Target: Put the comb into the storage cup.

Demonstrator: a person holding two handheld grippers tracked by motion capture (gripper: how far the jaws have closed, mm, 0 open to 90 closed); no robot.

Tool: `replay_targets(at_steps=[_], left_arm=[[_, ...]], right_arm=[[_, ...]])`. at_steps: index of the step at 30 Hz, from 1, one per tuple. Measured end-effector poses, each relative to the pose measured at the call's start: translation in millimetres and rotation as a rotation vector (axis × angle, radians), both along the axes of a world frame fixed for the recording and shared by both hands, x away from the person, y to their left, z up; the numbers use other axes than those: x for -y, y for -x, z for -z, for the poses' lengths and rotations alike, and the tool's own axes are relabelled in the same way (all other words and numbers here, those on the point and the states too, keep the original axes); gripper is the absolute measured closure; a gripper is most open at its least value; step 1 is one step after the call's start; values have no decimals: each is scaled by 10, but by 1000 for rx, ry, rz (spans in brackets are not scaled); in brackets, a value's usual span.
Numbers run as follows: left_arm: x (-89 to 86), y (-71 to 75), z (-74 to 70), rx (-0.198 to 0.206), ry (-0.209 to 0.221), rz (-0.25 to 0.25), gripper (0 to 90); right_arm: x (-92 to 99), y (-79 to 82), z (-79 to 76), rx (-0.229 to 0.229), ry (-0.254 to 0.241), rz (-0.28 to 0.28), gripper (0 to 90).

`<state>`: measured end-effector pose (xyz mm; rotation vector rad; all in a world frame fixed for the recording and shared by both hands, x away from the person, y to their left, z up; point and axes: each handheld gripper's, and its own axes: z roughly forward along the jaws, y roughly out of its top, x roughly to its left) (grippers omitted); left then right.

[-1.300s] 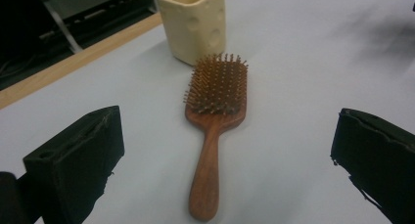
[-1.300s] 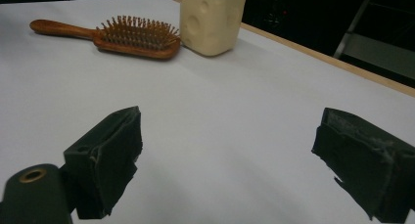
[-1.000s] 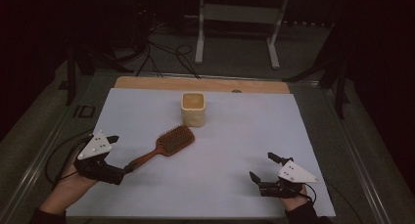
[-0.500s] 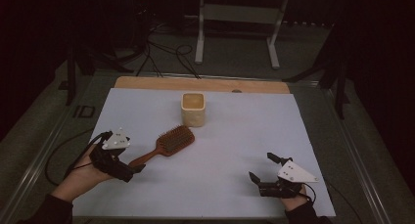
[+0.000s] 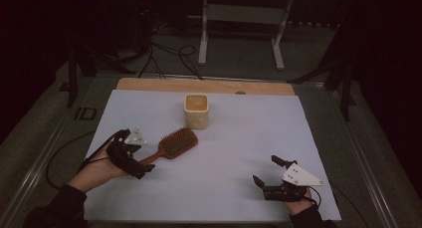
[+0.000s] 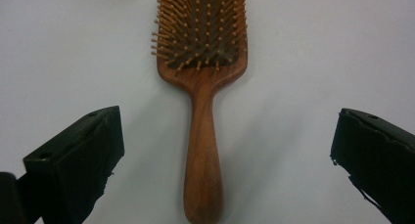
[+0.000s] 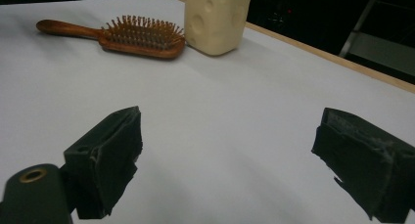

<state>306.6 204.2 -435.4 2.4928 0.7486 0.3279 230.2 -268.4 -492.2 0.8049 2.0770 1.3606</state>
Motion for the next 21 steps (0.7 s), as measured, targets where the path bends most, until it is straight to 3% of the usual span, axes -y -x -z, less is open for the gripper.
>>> replay_targets(at_steps=[10,21], left_arm=[[119,-151,140,-55,-72,18,0],[200,-285,277,-98,-122,24,1]], right_arm=[[3,-1,1,0,-1,-2,100],[3,-2,2,0,0,-2,100]])
